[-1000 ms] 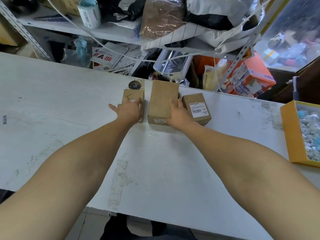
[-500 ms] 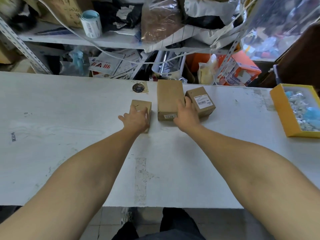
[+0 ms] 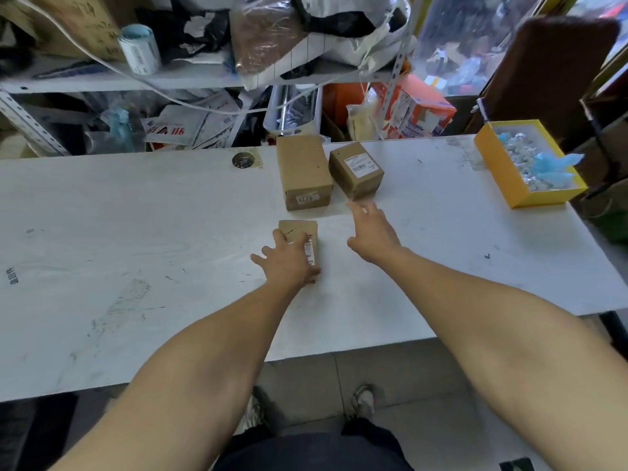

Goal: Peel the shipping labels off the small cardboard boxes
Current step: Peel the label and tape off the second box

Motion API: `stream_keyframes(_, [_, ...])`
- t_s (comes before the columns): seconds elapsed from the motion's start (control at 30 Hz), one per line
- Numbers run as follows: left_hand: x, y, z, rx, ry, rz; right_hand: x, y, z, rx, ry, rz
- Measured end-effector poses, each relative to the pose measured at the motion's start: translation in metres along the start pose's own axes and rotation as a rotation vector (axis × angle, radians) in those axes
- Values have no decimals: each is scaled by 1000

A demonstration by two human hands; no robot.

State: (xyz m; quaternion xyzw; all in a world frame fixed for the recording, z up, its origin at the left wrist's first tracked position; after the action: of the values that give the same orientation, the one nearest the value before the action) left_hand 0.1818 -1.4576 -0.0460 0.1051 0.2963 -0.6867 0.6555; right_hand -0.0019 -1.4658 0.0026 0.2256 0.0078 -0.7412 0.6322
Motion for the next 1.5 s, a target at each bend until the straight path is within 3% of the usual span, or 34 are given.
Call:
stream_keyframes(0.27, [-14, -109, -56, -13, 80, -124, -43, -110, -48, 39, 330, 24])
stream_keyframes(0.63, [-16, -199, -95, 68, 119, -267, -48, -162, -42, 198, 303, 117])
stream_keyframes(1.13, [6, -215, -84, 108, 84, -371, -28, -183, -35, 232, 284, 79])
stream_keyframes(1.5, [25, -219, -55, 26, -39, -502, 0, -181, -14, 248, 235, 28])
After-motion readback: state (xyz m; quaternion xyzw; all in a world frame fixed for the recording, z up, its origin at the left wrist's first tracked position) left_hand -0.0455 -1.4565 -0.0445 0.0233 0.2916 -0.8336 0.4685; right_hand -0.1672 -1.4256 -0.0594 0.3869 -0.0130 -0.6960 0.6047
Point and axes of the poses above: each hand's wrist, its own x-axis towards the middle knuckle, its own z-axis out of the back of the hand, y = z × x, the point moved 10 cm from there along x, towards the middle knuckle, and after that the axes turned 8 degrees about y, right-handed, at the moved point
